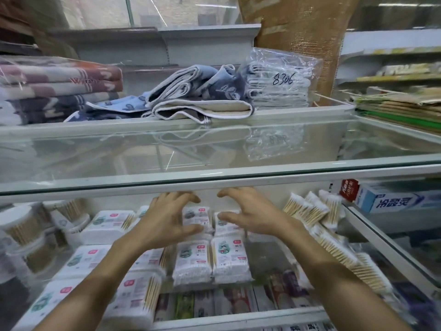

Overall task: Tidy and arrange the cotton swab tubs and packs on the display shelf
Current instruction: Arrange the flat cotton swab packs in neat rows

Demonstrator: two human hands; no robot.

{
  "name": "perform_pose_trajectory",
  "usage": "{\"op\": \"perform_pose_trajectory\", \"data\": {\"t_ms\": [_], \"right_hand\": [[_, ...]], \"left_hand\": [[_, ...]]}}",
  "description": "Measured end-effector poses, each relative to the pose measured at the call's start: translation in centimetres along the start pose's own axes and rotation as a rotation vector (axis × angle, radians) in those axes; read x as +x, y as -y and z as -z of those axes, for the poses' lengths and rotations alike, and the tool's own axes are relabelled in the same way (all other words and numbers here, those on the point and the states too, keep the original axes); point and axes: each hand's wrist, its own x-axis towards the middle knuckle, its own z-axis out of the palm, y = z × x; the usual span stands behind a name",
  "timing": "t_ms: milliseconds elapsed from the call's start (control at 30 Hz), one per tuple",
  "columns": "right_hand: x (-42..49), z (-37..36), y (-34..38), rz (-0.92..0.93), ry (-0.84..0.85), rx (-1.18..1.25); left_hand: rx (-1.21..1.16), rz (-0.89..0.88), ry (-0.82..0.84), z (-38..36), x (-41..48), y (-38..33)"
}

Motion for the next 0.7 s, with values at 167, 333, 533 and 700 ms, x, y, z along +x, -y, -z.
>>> {"op": "perform_pose_trajectory", "data": {"t_ms": [167, 333, 533, 700], "right_hand": [[-3.8, 4.0, -2.6, -0.354, -0.125, -0.177], [-4.9, 3.6, -3.2, -0.507, -0.019, -0.282], [-5.1, 4.5, -3.4, -0.537, -0.113, -0.130], [-5.8, 6.9, -2.5, -0.470, -0.287, 0.257]], "left_hand": [[-0.369, -0.012, -0.209, 1.1, -0.6, -2.3], [-0.477, -0.068, -0.226, 0.6, 0.0, -5.3], [-0.523, -0.090, -0.178, -0.8, 0.2, -6.6], [-0.624, -0.068, -0.144, -0.8, -0.1, -7.2]]}}
